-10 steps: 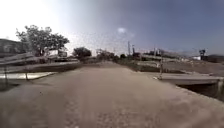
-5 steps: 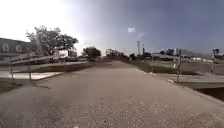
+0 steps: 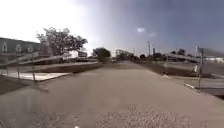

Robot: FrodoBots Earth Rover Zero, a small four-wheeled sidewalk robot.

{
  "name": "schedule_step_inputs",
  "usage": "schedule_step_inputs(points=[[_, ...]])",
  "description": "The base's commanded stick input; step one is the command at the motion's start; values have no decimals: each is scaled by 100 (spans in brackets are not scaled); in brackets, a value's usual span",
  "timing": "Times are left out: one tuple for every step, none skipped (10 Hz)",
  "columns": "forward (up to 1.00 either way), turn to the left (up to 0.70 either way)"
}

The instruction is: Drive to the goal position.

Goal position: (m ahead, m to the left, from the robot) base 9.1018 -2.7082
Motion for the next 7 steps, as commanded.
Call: schedule_step_inputs(points=[[100,-16],[100,-17],[100,-17],[100,-17],[100,-17],[100,-16],[100,-15]])
